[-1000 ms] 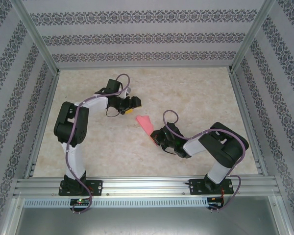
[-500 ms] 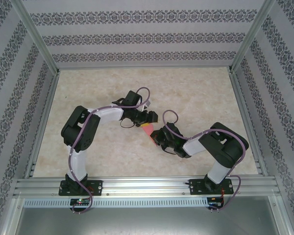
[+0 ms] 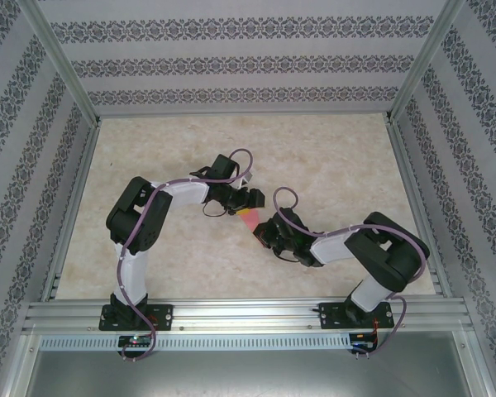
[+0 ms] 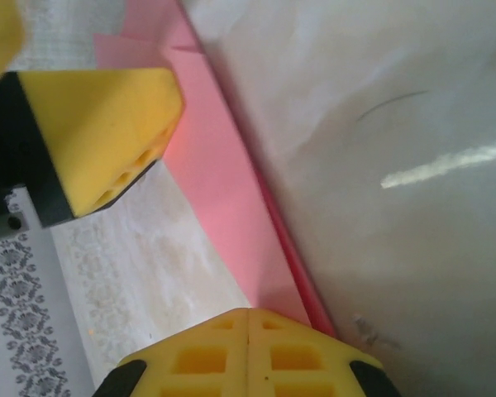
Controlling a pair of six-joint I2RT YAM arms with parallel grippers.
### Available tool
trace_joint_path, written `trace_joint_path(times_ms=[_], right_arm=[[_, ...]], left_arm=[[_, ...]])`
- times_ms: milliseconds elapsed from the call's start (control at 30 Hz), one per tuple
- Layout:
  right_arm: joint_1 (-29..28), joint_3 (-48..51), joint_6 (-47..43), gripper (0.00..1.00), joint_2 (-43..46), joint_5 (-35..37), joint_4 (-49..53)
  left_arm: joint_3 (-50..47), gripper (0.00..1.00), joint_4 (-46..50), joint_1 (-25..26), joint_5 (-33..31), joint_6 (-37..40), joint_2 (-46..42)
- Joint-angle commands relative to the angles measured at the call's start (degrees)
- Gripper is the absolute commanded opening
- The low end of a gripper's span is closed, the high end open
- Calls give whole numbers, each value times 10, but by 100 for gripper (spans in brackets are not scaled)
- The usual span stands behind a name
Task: Fold a paper plane with a square sheet of paper (pick it up from the middle)
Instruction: Fold the wing for the fifth time at the center of the table.
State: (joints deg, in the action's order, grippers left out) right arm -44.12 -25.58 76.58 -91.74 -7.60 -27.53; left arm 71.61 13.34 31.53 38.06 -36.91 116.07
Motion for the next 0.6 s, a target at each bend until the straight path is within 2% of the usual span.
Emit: trace_joint_path(times_ms=[0, 133, 367, 567], right_arm=[[-4, -35, -43, 4, 33, 5, 76], [0, -29, -44, 4, 28, 20, 97], [-11, 32, 6, 4, -26, 0, 4], [-34, 56, 11, 4, 38, 39, 88]], left_arm=[[-14, 74, 5, -2, -31, 17, 34], [-12, 74, 1, -2, -27, 14, 35], [-5, 74, 8, -2, -26, 17, 35], [-5, 74, 12, -2, -29, 18, 35]])
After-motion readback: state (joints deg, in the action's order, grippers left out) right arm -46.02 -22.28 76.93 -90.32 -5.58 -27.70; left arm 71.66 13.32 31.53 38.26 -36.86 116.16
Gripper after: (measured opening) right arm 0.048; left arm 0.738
